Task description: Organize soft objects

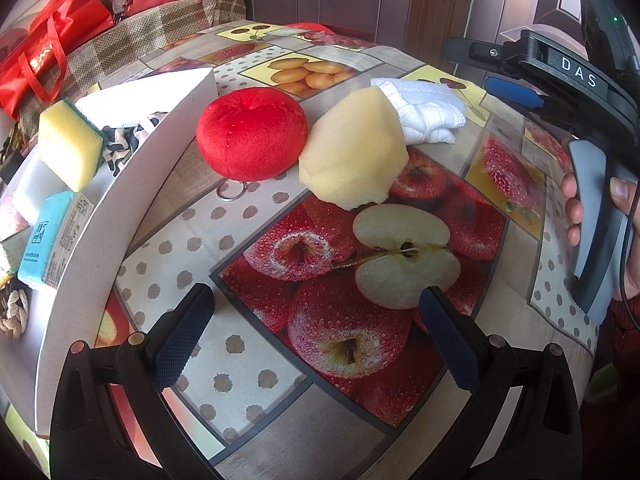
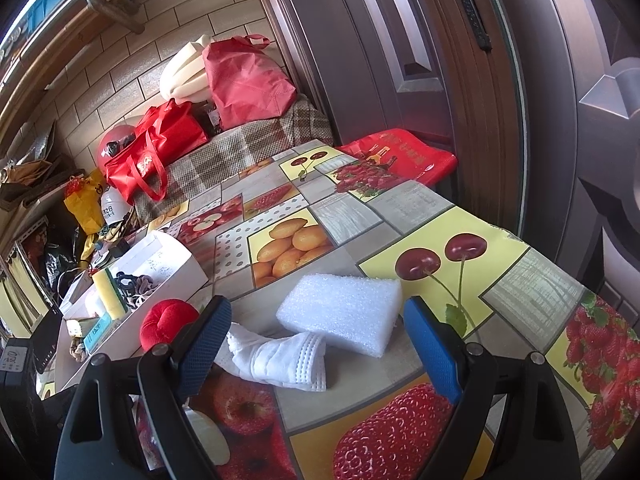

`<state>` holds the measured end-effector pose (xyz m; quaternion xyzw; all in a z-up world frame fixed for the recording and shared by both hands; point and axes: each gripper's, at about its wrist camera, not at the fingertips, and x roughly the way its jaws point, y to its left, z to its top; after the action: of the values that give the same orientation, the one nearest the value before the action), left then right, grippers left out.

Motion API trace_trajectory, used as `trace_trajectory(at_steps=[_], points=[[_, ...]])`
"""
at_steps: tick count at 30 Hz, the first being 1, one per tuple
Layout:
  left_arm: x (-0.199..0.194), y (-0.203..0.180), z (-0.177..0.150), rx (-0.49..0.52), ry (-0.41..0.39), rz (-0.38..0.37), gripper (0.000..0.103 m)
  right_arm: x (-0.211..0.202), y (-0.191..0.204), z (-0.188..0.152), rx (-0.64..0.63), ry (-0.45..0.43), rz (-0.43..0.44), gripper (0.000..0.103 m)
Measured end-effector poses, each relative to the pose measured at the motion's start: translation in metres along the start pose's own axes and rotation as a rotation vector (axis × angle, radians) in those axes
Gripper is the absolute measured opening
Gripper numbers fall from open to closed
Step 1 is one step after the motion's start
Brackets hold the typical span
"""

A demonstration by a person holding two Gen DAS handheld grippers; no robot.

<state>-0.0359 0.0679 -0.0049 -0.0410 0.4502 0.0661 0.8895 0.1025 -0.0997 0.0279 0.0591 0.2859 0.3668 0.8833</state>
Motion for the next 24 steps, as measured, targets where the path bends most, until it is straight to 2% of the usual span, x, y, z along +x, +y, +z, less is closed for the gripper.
trace_trajectory(at_steps=[5,8,11,14,16,18,20,22,24], points=[[-0.004,0.003,-0.003,-0.029,-0.017,-0.001,0.102,0.001,-0.013,0.001,0.061,0.006,0.024,0.088],[-0.013,0.016,-0.005,-0.092,-0.068,-0.042,0.102,0.001,-0.028,0.0,0.129,0.012,0.033,0.088],[-0.019,0.021,-0.003,-0.118,-0.108,-0.063,0.102,-0.001,-0.038,0.003,0.14,0.031,0.031,0.088],[-0.017,0.013,0.008,-0.069,-0.114,-0.047,0.102,-0.005,-0.039,0.006,0.092,0.037,0.026,0.088],[-0.014,0.005,0.018,-0.045,-0.113,-0.064,0.102,-0.007,-0.037,0.007,0.039,0.048,0.028,0.088],[-0.009,0.0,0.029,-0.039,-0.099,-0.089,0.102,-0.006,-0.033,0.007,-0.018,0.077,0.043,0.088],[-0.003,-0.007,0.039,-0.021,-0.103,-0.08,0.102,-0.002,-0.026,0.006,-0.083,0.116,0.063,0.088],[0.003,-0.013,0.047,0.004,-0.113,-0.051,0.095,0.0,-0.017,0.002,-0.157,0.147,0.085,0.088],[0.012,-0.016,0.054,0.025,-0.102,-0.044,0.071,0.001,-0.007,-0.001,-0.232,0.165,0.088,0.088]])
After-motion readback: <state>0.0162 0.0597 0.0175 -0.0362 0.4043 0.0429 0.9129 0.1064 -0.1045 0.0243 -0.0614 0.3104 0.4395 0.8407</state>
